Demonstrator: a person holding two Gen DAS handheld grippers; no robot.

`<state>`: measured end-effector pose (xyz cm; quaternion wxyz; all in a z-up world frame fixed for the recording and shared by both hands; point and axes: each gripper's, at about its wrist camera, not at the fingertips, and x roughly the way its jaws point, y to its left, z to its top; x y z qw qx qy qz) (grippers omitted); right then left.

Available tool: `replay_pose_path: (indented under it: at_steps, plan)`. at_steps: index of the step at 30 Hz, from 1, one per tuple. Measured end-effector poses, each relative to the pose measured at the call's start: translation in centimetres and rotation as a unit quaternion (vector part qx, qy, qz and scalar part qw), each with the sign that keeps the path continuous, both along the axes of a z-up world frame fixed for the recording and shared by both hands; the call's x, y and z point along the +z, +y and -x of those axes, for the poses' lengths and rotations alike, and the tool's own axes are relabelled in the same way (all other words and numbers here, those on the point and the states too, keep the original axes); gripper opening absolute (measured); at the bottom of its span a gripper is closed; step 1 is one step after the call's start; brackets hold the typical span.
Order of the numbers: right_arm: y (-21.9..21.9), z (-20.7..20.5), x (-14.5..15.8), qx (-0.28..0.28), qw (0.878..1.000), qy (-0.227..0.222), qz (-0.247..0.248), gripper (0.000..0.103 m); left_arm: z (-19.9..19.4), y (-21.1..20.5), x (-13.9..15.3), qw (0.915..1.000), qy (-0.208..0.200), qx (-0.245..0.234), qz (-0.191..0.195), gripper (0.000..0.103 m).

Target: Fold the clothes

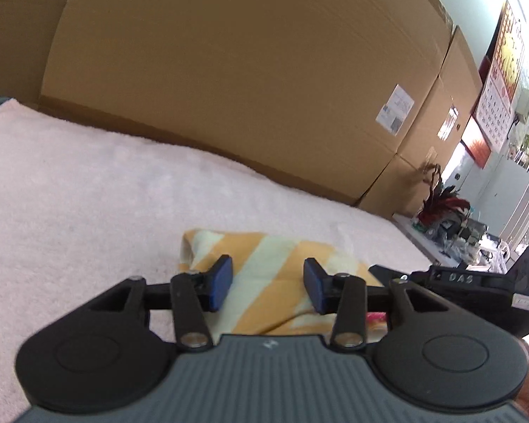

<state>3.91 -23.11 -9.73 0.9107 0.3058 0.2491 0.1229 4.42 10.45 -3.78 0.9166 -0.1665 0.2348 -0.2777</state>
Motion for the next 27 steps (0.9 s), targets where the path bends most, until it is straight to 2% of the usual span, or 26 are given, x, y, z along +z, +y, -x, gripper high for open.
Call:
replay_pose_path:
  at_steps: [1,3,7,10,14,16,18,19,21,23,27]
  plan:
    - [-0.1,0.5,0.2,-0.002,1.0,-0.006,0.009,0.012,0.0,0.1,0.0,1.0,0.0,-0.002,0.0,0.053]
    - [-0.3,1.9,0.8,-0.01,1.0,-0.023,0.017,0.015,0.2,0.4,0.1,1.0,-0.001,-0.003,-0.002,0.053]
    - [0.2,5.0,1.3,0.043,0.997,-0.059,0.012,0.017,1.0,0.7,-0.3,0.9999,-0.009,-0.003,-0.011,0.053]
    - [1.3,6.5,0.4,0.049,0.993,-0.08,0.078,0.006,1.6,0.9,-0.8,0.9997,-0.015,0.001,-0.018,0.053]
    - [1.0,6.8,1.0,0.041,0.993,-0.075,0.083,0.004,2.1,1.6,-1.1,0.9999,-0.009,0.007,-0.013,0.055]
    - [1.3,7.2,1.4,0.04,0.991,-0.082,0.102,0.014,2.6,1.8,-1.5,0.9997,-0.011,0.013,-0.019,0.06]
    - [1.8,7.6,1.5,0.046,0.987,-0.089,0.126,0.013,2.5,2.1,-1.8,0.9999,0.004,0.014,-0.006,0.063]
    - [2.0,7.3,0.9,0.048,0.986,-0.078,0.141,0.009,2.4,2.4,-1.9,0.9998,0.012,0.013,0.004,0.063]
    - [1.5,7.9,0.2,0.046,0.984,-0.095,0.147,0.008,2.6,2.8,-1.8,0.9998,0.014,0.017,0.001,0.063]
    - [1.6,8.0,0.5,0.045,0.983,-0.094,0.154,0.008,2.8,3.3,-1.6,0.9997,0.015,0.021,-0.003,0.063]
    - [0.8,9.0,1.4,0.027,0.981,-0.113,0.154,0.015,3.2,4.2,-1.3,0.9994,0.016,0.029,-0.012,0.061]
